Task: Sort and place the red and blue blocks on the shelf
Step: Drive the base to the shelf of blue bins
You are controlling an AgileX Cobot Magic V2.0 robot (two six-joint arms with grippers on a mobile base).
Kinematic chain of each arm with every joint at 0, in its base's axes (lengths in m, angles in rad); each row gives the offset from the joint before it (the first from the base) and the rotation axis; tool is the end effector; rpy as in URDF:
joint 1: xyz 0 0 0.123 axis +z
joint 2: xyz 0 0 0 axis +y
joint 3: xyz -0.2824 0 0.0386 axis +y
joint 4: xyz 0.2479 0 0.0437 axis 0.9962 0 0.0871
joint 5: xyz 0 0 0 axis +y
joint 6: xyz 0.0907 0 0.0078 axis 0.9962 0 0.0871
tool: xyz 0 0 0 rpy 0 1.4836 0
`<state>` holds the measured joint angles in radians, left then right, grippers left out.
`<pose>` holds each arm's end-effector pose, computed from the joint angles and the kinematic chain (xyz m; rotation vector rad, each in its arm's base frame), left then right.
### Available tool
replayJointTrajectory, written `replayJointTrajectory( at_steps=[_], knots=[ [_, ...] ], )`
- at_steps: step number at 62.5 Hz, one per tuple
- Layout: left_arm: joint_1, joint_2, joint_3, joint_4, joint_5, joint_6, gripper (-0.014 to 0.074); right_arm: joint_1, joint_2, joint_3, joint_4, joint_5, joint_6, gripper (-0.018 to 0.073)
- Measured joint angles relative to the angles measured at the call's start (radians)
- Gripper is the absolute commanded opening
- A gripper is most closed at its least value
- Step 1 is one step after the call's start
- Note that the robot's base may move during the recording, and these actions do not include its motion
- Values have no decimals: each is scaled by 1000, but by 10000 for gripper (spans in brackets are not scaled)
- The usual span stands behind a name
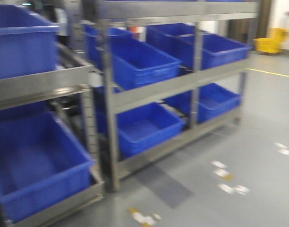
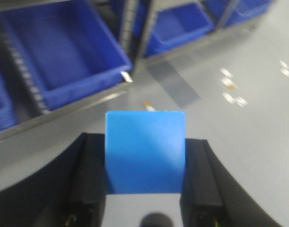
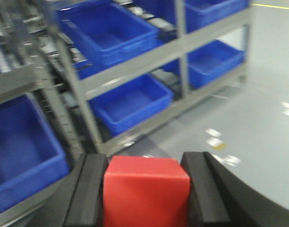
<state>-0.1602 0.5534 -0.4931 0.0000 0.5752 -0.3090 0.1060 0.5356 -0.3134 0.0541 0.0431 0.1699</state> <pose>0.1064 -0.0172 0.2854 -0.1584 2.1258 -0.2780 0.1172 0.0127 0.2721 0.1017 1.7521 0.2430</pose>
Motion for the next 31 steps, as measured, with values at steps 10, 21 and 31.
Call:
replayJointTrajectory(
  at_steps=[10, 21, 31],
  knots=[
    [0, 0, 0, 0, 0, 0, 123, 0, 0, 0, 0, 0, 0, 56],
    [0, 0, 0, 0, 0, 0, 123, 0, 0, 0, 0, 0, 0, 56],
    [1, 0, 0, 0, 0, 0, 123, 0, 0, 0, 0, 0, 0, 56]
  ],
)
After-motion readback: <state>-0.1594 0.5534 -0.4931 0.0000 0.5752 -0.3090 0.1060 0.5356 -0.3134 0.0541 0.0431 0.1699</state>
